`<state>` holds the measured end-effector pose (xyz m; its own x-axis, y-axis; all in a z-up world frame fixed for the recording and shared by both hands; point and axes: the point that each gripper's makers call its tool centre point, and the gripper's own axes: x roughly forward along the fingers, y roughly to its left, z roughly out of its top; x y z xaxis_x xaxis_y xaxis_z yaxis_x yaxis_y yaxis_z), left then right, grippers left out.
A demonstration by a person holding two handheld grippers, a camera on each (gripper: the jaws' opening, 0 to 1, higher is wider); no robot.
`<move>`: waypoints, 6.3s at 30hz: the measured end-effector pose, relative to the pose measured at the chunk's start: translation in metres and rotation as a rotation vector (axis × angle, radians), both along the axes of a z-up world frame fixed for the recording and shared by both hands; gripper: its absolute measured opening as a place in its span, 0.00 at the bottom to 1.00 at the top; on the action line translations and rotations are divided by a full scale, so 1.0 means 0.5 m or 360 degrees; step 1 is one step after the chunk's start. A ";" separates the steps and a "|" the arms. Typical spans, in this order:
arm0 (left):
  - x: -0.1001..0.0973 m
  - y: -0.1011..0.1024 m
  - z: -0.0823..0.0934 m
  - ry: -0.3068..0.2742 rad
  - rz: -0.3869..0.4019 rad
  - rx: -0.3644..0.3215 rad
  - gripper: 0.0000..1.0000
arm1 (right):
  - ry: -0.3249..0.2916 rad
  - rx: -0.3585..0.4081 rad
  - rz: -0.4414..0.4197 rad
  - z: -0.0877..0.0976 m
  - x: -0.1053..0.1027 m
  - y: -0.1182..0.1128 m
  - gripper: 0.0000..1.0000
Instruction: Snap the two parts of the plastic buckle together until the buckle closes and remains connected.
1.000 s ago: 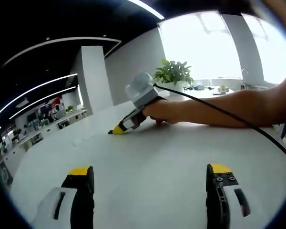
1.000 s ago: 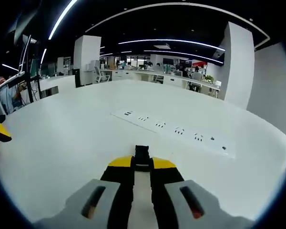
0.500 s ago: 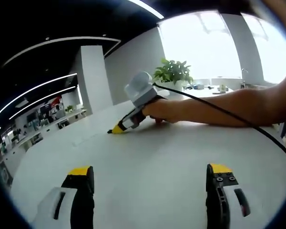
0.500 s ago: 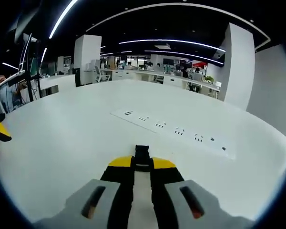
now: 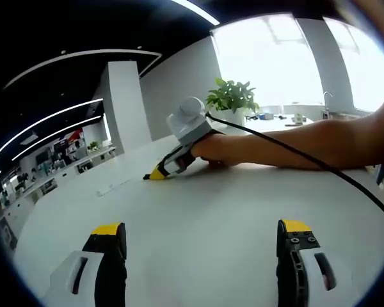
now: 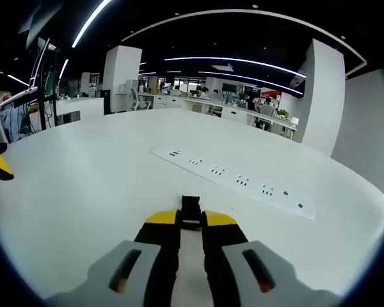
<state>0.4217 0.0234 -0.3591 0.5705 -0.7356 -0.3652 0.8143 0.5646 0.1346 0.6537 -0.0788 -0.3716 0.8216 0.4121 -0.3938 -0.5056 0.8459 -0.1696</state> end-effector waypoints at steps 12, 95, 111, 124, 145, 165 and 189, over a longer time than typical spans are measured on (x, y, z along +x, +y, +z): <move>0.004 0.003 -0.001 0.0002 0.0001 0.0003 1.00 | 0.0053 0.0082 0.0018 -0.004 -0.010 0.016 0.24; 0.040 0.044 0.000 0.0021 0.0127 -0.0057 1.00 | -0.0256 0.0095 -0.0103 0.064 -0.039 -0.029 0.91; 0.052 0.039 -0.005 0.0014 0.0095 -0.0028 1.00 | -0.0254 0.0127 -0.0163 0.067 -0.091 -0.068 0.88; 0.033 0.030 0.002 0.0000 0.0075 -0.0024 1.00 | -0.0225 0.0127 -0.0142 0.064 -0.141 -0.076 0.87; 0.055 0.058 0.025 -0.0050 0.0168 -0.0109 1.00 | -0.0239 0.0148 -0.0103 0.076 -0.186 -0.061 0.85; 0.048 0.064 0.027 -0.0017 0.0163 -0.0143 1.00 | -0.0265 0.0253 -0.0082 0.115 -0.275 -0.071 0.83; 0.054 0.058 0.026 -0.0019 0.0134 -0.0134 1.00 | -0.0306 0.0244 -0.0018 0.138 -0.344 -0.048 0.83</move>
<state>0.4486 0.0524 -0.3462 0.6352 -0.7130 -0.2969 0.7623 0.6405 0.0931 0.4817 -0.1026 -0.3023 0.8802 0.4455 -0.1635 -0.4670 0.8745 -0.1308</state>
